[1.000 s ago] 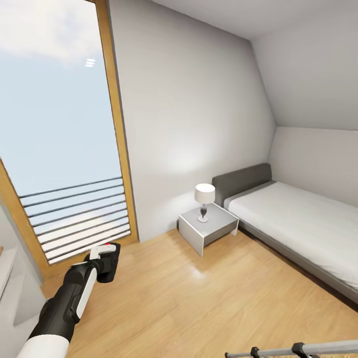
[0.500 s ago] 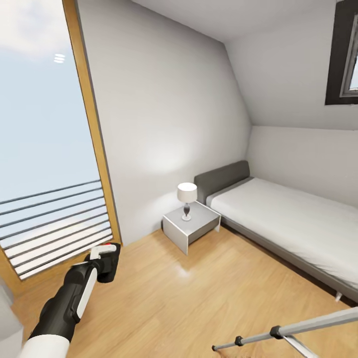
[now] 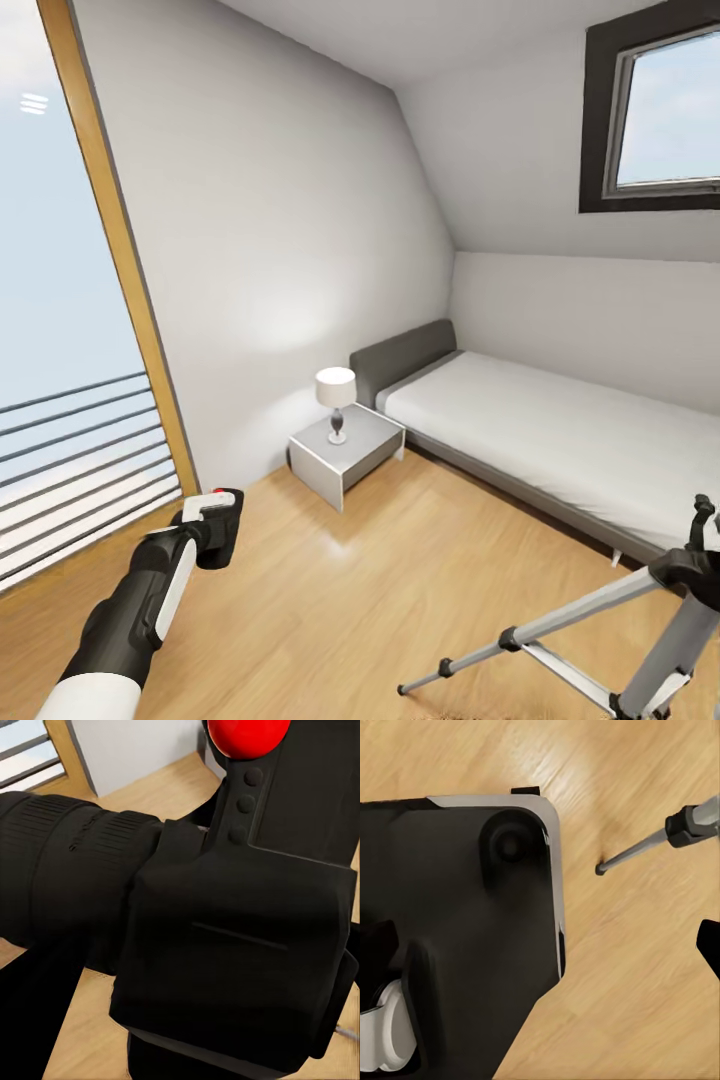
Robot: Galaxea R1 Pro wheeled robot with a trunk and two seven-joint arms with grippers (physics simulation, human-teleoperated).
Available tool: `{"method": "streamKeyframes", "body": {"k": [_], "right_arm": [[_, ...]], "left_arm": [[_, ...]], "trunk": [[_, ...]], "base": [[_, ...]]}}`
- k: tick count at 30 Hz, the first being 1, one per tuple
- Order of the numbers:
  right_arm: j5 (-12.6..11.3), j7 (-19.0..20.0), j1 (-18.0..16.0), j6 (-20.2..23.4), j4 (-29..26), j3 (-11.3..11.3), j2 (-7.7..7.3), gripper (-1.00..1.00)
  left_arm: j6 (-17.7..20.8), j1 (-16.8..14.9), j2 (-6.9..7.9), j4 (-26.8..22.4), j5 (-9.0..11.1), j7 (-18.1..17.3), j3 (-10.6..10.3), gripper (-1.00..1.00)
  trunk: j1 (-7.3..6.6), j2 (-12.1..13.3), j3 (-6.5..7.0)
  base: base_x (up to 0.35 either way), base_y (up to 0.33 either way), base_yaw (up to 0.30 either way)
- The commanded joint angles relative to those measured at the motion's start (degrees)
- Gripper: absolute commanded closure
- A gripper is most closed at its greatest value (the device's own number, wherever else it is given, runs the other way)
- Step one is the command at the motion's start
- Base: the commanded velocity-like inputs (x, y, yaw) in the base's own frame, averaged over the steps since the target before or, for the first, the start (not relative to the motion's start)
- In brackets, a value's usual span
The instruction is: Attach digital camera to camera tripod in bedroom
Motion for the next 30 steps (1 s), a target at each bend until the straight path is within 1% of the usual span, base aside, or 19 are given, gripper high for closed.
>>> {"method": "streamKeyframes", "body": {"k": [1, 26, 30], "right_arm": [[-0.4, 0.3, -0.1, -0.3, 0.2, -0.1, -0.01, -1.00], [-0.3, 0.3, -0.1, -0.3, 0.2, -0.1, 0.07, -1.00], [-0.3, 0.3, -0.1, -0.4, 0.2, -0.1, 0.07, -1.00]], "left_arm": [[0.3, 0.0, 0.01, -0.1, 0.2, 0.2, 0.0, 1.00], [0.4, 0.0, -0.03, -0.1, 0.4, 0.1, 0.1, 1.00], [0.6, 0.0, 0.00, -0.2, 0.4, 0.1, 0.1, 1.00]], "trunk": [[0.02, 0.0, -0.02], [0.02, 0.0, -0.02], [0.02, 0.0, -0.02]], "base": [[0.000, 0.000, -0.293], [0.000, 0.000, -0.294], [0.101, 0.024, -0.295]]}}
